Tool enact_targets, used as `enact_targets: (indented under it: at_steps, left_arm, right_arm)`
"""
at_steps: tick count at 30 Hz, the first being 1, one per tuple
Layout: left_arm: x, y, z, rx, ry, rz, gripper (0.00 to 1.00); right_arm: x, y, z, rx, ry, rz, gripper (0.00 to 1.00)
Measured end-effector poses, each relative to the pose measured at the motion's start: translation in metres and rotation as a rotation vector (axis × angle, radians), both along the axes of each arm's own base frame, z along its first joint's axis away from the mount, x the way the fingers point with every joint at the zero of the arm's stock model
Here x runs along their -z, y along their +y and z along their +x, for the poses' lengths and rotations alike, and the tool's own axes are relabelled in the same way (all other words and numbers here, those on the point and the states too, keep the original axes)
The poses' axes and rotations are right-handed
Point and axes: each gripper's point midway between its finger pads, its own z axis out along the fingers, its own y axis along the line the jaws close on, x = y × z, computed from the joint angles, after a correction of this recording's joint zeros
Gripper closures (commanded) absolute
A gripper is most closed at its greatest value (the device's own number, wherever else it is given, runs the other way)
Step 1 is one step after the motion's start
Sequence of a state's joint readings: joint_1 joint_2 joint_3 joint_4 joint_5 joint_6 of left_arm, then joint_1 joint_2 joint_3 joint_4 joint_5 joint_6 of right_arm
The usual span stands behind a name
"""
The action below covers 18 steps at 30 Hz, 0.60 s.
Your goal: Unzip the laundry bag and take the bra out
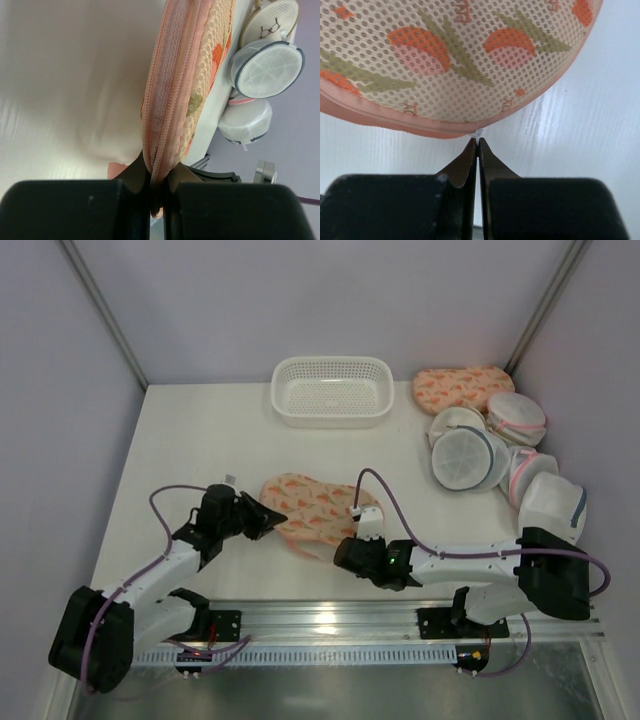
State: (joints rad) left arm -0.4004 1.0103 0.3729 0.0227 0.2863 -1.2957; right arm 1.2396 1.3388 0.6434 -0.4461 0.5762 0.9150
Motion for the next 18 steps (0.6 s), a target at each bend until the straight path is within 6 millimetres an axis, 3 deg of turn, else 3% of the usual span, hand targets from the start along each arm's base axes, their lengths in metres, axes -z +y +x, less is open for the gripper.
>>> enact_targets:
  at_steps: [6, 9, 10, 13, 16, 18]
  left_arm:
    - [0.008, -0.012, 0.023, 0.081, 0.03, 0.057, 0.98]
    - [0.019, -0.027, 0.044, 0.152, 0.046, 0.073, 0.77]
    - [0.022, -0.033, 0.053, 0.172, 0.05, 0.069, 0.57]
    - [0.031, -0.055, 0.09, 0.222, 0.027, 0.026, 0.29]
    - [0.046, -0.066, 0.116, 0.221, 0.017, -0.021, 0.17]
    - [0.047, -0.071, 0.119, 0.227, 0.014, -0.065, 0.15]
  right_arm:
    - [-0.012, -0.012, 0.003, 0.027, -0.029, -0.01, 0.96]
    - [-0.015, -0.016, 0.003, 0.033, -0.036, -0.014, 0.96]
    - [-0.015, -0.017, 0.003, 0.033, -0.035, -0.018, 0.96]
    - [-0.014, -0.022, 0.001, 0.031, -0.026, -0.037, 0.96]
    - [-0.013, -0.023, -0.001, 0.03, -0.02, -0.043, 0.96]
    - [-0.014, -0.024, -0.001, 0.029, -0.02, -0.043, 0.96]
